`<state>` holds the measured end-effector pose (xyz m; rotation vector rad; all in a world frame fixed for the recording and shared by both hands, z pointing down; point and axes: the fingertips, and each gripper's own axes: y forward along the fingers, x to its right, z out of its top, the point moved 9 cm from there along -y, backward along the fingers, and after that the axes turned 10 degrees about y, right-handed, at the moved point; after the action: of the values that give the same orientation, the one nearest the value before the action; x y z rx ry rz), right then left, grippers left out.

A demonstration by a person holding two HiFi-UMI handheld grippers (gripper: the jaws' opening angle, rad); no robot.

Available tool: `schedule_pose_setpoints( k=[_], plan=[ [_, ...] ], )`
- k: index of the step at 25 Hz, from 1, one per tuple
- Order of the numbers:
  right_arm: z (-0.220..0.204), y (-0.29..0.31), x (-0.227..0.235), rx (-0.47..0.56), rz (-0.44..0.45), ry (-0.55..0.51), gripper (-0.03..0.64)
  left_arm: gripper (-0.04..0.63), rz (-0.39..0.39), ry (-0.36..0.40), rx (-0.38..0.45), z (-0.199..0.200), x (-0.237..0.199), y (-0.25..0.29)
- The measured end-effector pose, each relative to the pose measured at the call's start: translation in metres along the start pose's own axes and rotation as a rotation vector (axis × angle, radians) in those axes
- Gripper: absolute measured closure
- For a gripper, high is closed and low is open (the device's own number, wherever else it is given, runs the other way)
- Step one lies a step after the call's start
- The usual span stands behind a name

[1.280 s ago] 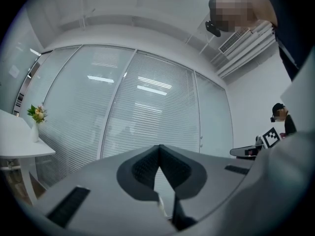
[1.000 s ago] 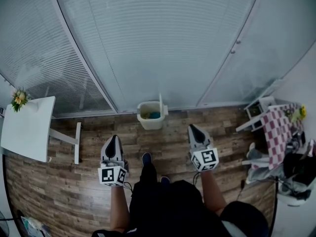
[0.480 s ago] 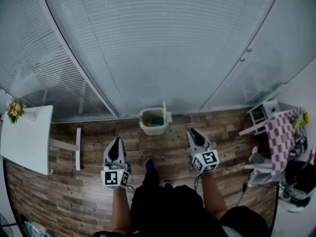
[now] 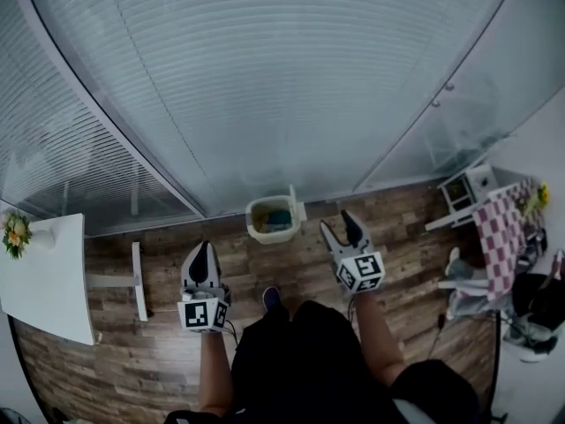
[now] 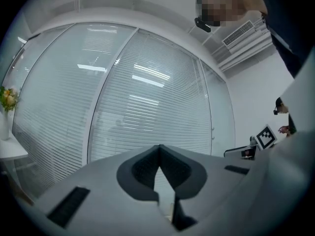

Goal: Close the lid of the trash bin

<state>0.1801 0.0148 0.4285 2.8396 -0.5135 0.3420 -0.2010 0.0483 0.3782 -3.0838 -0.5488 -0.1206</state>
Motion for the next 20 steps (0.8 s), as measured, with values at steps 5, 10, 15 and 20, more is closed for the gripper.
schedule_pose_setpoints(
  k=[5,10,15,20],
  plan=[
    [-0.009,0.019,-0.001,-0.020,-0.031,-0.022,0.371,0.589,-0.026,-0.028,-0.006,-0.007,-0.016,0.012],
    [-0.034,0.036,0.020,-0.053,-0.036,0.011,0.367,0.589,-0.050,-0.001,-0.021,-0.021,-0.014,0.025],
    [-0.067,0.070,0.038,-0.081,-0.028,0.016,0.359,0.589,-0.029,0.021,-0.043,-0.041,-0.024,0.046],
    [-0.096,0.100,0.047,-0.121,0.001,0.016,0.359,0.589,-0.006,0.036,-0.066,-0.063,-0.032,0.060]
  ],
)
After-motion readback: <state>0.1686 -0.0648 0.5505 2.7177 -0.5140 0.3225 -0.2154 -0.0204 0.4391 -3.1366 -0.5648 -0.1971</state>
